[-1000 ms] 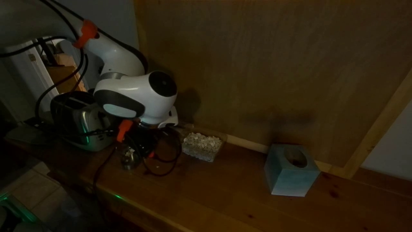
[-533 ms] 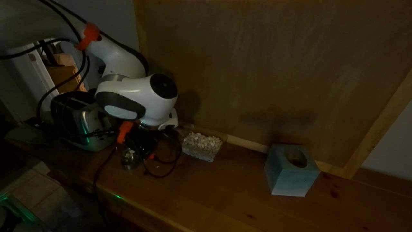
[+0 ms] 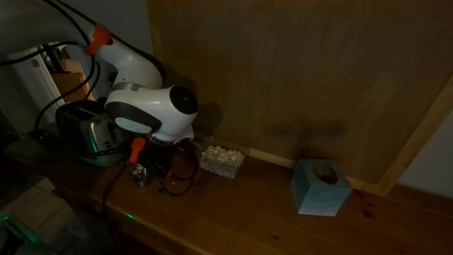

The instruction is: Put the white object on the spoon then put it inside the silver object

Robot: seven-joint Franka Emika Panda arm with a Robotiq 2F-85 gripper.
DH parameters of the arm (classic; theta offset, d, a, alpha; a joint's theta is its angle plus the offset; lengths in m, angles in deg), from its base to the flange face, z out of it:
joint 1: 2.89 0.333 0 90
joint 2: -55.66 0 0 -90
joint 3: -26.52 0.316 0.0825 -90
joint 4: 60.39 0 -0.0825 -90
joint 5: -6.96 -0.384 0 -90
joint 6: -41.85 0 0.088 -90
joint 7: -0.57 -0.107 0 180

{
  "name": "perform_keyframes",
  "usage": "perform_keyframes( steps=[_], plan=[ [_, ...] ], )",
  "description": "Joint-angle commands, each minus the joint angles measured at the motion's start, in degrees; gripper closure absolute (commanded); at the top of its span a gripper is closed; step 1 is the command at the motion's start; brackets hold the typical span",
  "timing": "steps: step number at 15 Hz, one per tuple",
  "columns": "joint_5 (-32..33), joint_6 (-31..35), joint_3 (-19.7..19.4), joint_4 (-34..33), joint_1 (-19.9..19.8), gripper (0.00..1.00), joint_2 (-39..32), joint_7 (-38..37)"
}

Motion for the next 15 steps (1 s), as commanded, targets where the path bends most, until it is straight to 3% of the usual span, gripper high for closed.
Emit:
perform_keyframes(
  steps=[1,6,7,8,9,10,11,12,14,15],
  plan=[
    [-3.29,-0.13,-0.08,-0.37,-0.53,0.98,-0.04,3.77],
    [-2.63,-1.86,-0.15,-1.28,-0.69,0.98,-0.95,3.64],
    [-3.13,1.28,0.13,-0.91,-0.50,0.98,-1.06,2.28],
    [-2.44,-2.31,-0.18,-1.57,-0.72,0.98,-1.25,3.47],
    [-2.77,0.55,0.12,-1.21,-0.53,0.98,-1.40,2.23],
    [-2.25,-3.61,-0.22,-2.07,-0.80,0.98,-1.71,3.35],
    [-2.48,0.85,0.19,-1.31,-0.56,0.98,-1.77,1.42],
    [-2.10,-3.21,-0.08,-2.15,-0.79,0.98,-1.90,2.55],
    [-2.40,1.15,0.27,-1.52,-0.63,0.98,-2.03,1.01],
    [-2.40,-3.30,-0.10,-2.64,-0.98,0.98,-2.55,2.21]
  ],
)
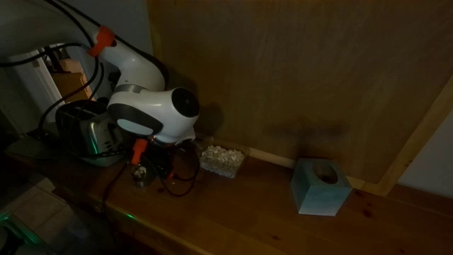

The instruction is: Put the white object on the spoon then put it inside the silver object

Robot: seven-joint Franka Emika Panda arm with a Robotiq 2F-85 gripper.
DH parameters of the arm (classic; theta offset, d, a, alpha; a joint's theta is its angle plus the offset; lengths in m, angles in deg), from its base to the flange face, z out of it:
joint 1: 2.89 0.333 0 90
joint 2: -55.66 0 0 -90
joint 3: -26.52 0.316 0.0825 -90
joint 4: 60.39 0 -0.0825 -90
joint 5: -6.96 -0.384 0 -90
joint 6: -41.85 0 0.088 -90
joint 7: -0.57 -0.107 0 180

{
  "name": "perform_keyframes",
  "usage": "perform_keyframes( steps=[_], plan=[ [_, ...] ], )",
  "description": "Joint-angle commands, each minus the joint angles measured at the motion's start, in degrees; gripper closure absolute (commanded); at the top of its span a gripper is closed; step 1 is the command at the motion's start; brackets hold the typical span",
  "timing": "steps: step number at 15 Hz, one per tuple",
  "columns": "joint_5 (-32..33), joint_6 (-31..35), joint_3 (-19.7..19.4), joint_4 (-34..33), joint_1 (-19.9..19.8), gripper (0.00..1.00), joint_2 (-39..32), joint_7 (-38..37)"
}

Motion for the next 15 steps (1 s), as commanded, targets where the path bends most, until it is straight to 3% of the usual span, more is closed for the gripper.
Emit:
perform_keyframes(
  steps=[1,2,3,4,7,10,11,15],
  plan=[
    [-1.52,2.26,0.33,-1.29,-0.46,0.98,-1.55,-1.70],
    [-1.31,-2.64,0.00,-2.37,-0.81,0.98,-1.99,-0.48],
    [-1.47,0.45,0.29,-2.05,-0.64,0.98,-2.05,-1.82],
    [-1.24,-2.79,0.15,-2.90,-0.87,0.98,-2.45,-0.95],
    [-0.96,-2.93,0.44,-2.94,-0.79,0.98,-2.76,-1.01],
    [-1.45,-7.47,0.14,-4.10,-1.31,0.98,-3.32,0.72],
    [-1.88,-2.49,0.50,-3.43,-0.91,0.98,-3.22,-1.91],
    [-2.52,-10.43,-0.16,-5.64,-1.91,0.98,-3.72,0.77]
  ],
)
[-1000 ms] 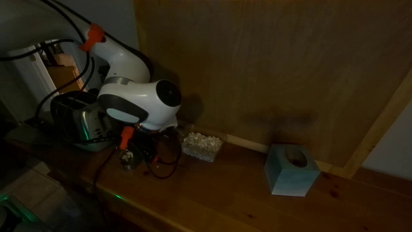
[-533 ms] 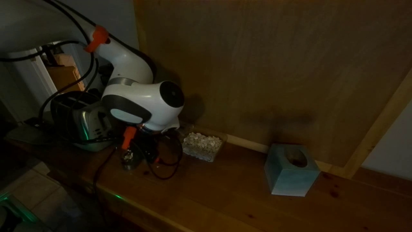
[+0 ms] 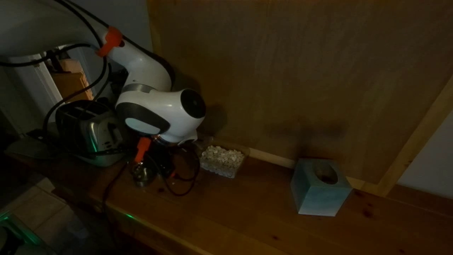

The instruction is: Put the white object on the spoon then put it inside the silver object

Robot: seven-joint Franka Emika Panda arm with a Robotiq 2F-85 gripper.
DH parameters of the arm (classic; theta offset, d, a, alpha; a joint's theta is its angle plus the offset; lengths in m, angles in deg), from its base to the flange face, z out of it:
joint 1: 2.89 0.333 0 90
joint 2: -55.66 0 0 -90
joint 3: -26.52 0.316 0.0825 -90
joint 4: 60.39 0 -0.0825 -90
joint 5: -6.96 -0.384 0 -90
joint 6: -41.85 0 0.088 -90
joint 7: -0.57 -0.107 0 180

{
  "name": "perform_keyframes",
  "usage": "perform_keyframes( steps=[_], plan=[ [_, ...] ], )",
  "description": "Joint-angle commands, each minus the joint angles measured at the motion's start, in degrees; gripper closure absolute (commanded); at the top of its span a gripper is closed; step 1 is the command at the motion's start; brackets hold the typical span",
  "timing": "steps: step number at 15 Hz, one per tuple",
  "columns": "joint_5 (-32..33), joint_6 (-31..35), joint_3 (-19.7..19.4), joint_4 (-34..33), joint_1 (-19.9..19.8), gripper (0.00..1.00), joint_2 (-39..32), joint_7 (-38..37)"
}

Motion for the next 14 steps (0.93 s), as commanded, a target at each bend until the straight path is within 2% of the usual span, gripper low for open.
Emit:
perform_keyframes(
  steps=[1,2,7,14],
  plan=[
    [-2.23,-2.91,0.08,-2.20,-1.03,0.98,-1.16,-0.06],
    [-2.18,-4.87,0.02,-2.82,-1.25,0.98,-1.36,0.59],
    [-1.03,-2.03,0.37,-2.29,-1.04,0.98,-0.39,-1.72],
    [6.35,9.35,1.96,0.48,0.52,0.98,4.20,-12.52]
  ],
)
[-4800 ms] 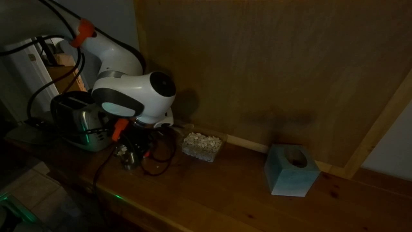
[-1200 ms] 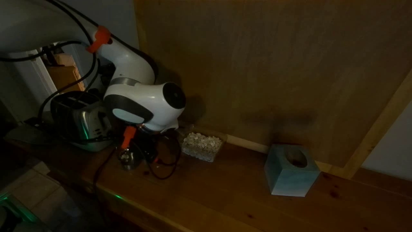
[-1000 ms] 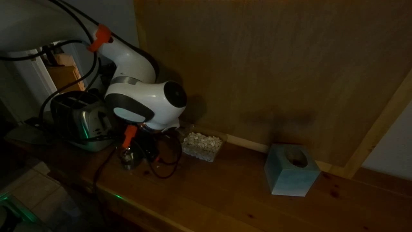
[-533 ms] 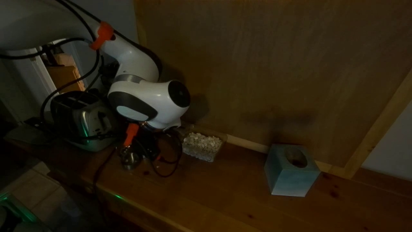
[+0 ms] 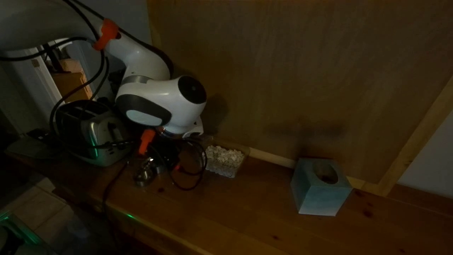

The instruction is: Put the white object on the spoon then put it inside the silver object

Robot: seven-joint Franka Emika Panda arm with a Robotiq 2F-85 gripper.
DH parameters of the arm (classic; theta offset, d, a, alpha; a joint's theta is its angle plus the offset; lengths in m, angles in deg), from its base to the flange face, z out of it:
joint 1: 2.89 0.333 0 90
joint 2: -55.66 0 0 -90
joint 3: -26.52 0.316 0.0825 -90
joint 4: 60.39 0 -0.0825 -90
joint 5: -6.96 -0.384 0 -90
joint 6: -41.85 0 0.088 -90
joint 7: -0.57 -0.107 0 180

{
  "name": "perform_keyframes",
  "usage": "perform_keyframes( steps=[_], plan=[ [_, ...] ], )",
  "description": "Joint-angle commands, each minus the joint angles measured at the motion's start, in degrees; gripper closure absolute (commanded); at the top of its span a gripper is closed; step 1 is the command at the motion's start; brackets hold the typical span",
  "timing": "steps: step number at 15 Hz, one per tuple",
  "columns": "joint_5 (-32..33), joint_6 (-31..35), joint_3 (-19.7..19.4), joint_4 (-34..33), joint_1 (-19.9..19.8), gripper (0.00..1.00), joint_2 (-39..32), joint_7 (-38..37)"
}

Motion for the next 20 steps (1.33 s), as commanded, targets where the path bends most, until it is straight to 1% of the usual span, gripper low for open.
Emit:
perform_keyframes(
  steps=[1,3,5,8,10,15,20],
  plan=[
    [6.61,6.04,1.14,1.98,0.92,0.98,3.53,-9.36],
    [11.56,9.41,1.61,2.46,1.19,0.98,3.88,-15.69],
    [16.86,11.17,1.98,2.34,1.38,0.98,3.69,-22.21],
    [23.28,11.36,2.06,1.24,1.39,0.98,2.43,-31.15],
    [25.59,10.75,1.65,0.21,1.03,0.98,1.53,-34.46],
    [29.36,9.96,0.78,-1.89,0.33,0.98,-1.42,-42.60],
    [28.26,10.40,0.06,-4.29,-0.64,0.98,-5.15,-44.56]
  ],
)
